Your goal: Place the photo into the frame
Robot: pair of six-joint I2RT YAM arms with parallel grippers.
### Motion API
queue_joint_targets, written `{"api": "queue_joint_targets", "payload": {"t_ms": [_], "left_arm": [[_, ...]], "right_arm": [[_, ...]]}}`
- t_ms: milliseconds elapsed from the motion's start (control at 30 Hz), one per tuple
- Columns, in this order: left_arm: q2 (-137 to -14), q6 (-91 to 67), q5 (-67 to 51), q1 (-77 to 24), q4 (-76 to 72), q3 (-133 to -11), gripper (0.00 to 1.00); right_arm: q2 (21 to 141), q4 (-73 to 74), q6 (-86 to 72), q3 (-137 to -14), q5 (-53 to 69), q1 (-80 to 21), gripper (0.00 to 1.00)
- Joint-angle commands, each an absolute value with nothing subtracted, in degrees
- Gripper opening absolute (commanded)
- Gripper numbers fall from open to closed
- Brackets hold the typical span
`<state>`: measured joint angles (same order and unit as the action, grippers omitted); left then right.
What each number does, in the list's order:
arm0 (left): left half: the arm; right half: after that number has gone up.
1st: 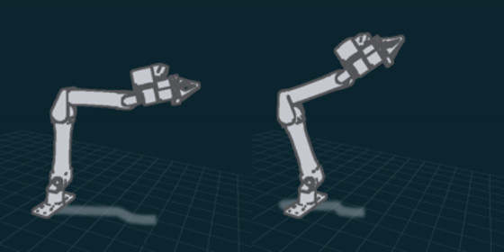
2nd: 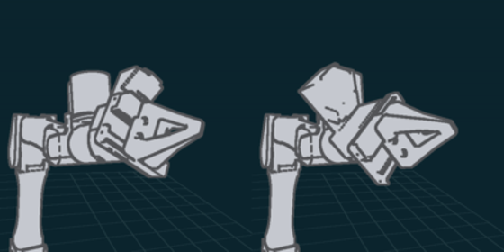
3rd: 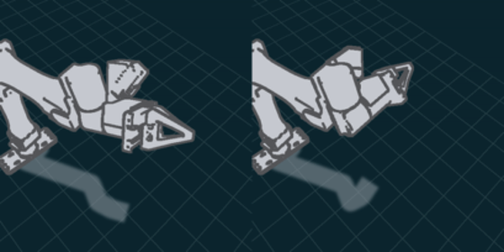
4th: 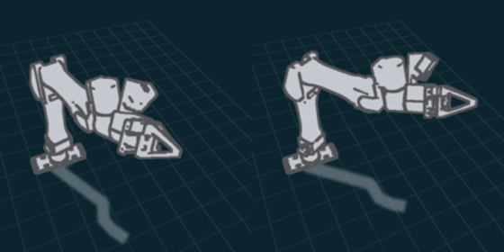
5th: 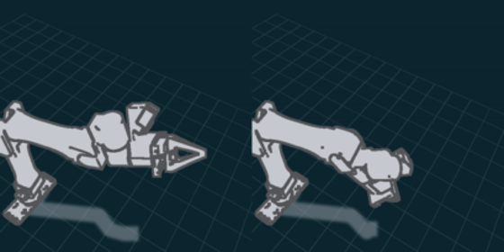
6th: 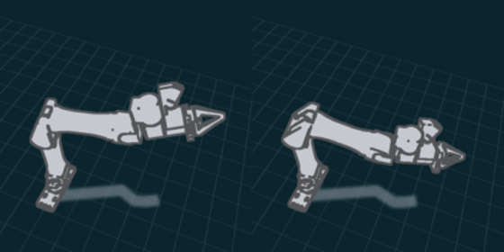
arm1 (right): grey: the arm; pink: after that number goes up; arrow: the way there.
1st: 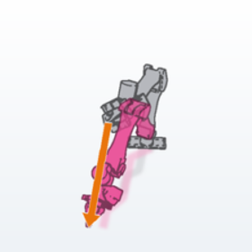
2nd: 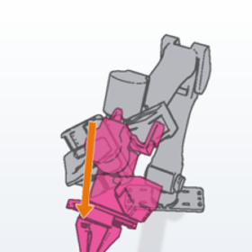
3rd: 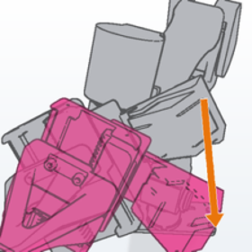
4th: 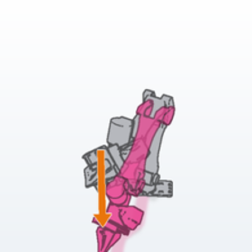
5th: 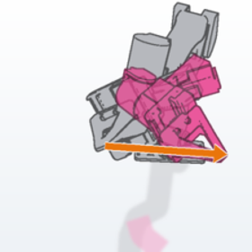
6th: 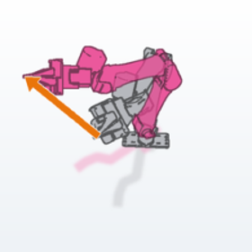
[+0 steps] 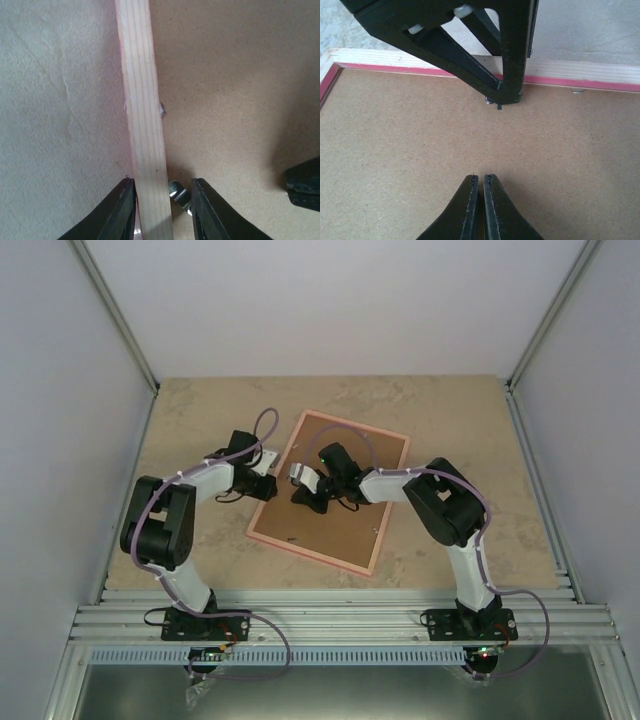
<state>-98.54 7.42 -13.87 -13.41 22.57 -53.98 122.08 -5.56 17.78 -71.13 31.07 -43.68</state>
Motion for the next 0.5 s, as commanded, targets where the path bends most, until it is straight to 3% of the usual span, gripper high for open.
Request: {"api": "queue_joint_targets", "payload": {"t_ms": [0,267,367,467], "left_arm": [[-102.7,1.8,-3.7,-12.9,23.5,-54.1,0.17],[-104.4,-7.1,-2.0,-13.0,29.2,-58.7,0.12],[-106.3,-9.6,-1.0,-13.9,30.6,-61.2,0.27],[-108.4,-12.3,-0.3,-15.9,31.5,-62.8,0.35]], "right_arm": [[124.1,3.8,18.2,-67.7,28.7,-44.1,0.08],[123.9,3.7,18.3,-67.2,28.2,-44.0,0.07],[124.2,3.7,18.2,-67.4,28.1,-44.1,0.07],[124.4,3.8,18.3,-67.7,27.9,-44.2,0.07]]}}
